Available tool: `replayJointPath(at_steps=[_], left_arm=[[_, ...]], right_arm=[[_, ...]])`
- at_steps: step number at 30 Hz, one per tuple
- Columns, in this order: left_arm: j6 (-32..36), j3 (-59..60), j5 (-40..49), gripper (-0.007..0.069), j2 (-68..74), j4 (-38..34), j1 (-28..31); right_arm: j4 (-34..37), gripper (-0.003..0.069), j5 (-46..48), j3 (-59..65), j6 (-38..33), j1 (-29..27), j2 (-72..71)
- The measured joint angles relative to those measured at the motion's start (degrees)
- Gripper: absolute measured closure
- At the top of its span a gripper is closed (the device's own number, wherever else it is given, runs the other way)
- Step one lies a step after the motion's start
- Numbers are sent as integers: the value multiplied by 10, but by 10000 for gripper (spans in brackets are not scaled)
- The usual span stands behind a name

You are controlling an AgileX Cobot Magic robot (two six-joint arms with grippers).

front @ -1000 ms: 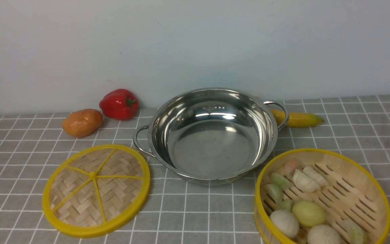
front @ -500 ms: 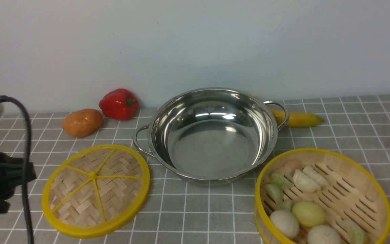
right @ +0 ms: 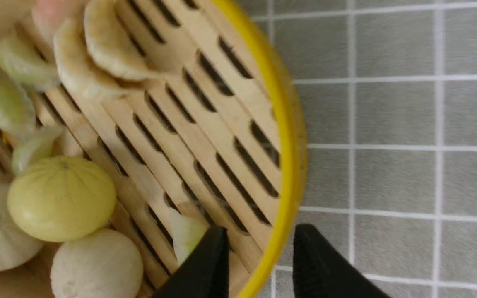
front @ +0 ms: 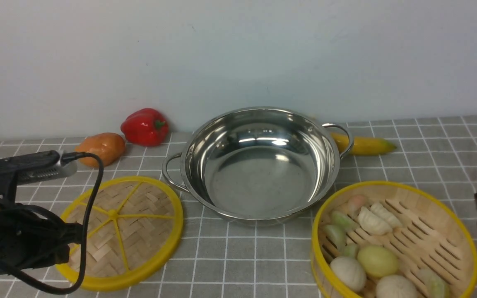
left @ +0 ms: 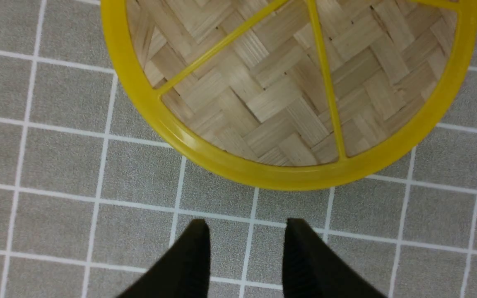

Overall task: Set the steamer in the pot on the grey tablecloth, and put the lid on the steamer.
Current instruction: 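Reach for and grasp the rim of the bamboo steamer holding the buns with the right gripper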

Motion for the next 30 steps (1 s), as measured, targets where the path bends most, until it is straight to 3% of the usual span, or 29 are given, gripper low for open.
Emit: replayJointPath(at_steps=[6,13,30], left_arm=[[9,-1,0,382,6,0,0],[12,-4,-1,382,6,0,0],[12,-4,-1,382,8,0,0]], right_arm=[[-52,419,-30,-6,45,56,49],[-130,419,-42,-11,111,61,64],[-136,419,-88,-12,115,61,135]])
